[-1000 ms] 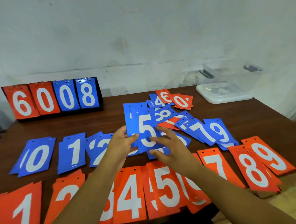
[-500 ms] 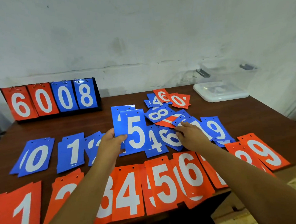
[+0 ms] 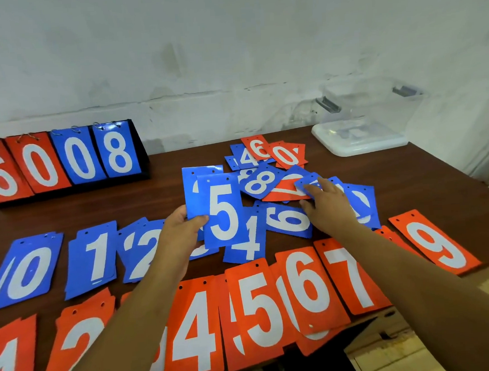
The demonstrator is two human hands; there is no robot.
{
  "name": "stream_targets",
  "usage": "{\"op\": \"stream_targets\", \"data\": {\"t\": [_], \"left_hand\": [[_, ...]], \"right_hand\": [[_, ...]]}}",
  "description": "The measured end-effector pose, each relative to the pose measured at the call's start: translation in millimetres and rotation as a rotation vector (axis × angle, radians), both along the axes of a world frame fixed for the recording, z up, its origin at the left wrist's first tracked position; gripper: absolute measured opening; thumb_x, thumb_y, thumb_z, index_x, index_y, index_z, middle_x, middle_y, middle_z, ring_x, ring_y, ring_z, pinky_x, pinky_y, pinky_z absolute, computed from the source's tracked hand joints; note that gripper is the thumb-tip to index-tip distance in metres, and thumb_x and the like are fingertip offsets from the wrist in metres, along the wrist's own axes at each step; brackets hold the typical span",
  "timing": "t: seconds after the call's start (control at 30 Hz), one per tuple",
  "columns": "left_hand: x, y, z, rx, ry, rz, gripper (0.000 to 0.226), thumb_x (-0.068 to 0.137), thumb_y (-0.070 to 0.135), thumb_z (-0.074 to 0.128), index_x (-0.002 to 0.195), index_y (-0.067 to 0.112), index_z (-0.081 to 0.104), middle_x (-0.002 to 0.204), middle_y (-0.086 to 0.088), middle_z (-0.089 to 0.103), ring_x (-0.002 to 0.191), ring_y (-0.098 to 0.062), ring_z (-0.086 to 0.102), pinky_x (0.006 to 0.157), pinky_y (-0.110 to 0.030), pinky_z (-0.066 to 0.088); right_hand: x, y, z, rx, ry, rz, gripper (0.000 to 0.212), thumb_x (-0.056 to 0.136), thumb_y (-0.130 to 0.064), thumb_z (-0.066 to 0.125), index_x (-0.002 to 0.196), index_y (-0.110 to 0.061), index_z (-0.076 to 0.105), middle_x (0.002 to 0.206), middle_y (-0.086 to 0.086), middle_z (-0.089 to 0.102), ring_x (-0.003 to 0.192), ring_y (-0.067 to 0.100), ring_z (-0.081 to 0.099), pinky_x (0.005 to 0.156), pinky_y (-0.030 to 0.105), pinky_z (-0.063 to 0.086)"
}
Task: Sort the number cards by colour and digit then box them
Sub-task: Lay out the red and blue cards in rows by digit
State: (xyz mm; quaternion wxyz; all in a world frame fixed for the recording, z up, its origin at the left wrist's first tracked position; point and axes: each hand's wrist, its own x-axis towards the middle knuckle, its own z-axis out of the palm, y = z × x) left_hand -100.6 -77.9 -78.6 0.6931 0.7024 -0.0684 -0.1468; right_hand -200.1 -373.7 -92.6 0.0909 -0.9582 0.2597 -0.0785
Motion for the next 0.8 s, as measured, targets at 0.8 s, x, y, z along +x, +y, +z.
{"op": "stream_targets", "data": {"t": [0.8], "left_hand": [[-9,8,-3,-0.013,0.031,0.14,0.019,0.09,0.022,0.071,0.105,0.028,0.062,0.098,0.011,0.073,0.089,-0.011,0.072,0.069,-0.036,0.061]], "right_hand": [[0,92,8,0.087,0.117,0.516,0.048,0.091,-0.048,0.058,0.134,-0.027,0.055,0.143,-0.005,0.047,0.129,0.014,0.044,0.104,0.034,0.04]]}}
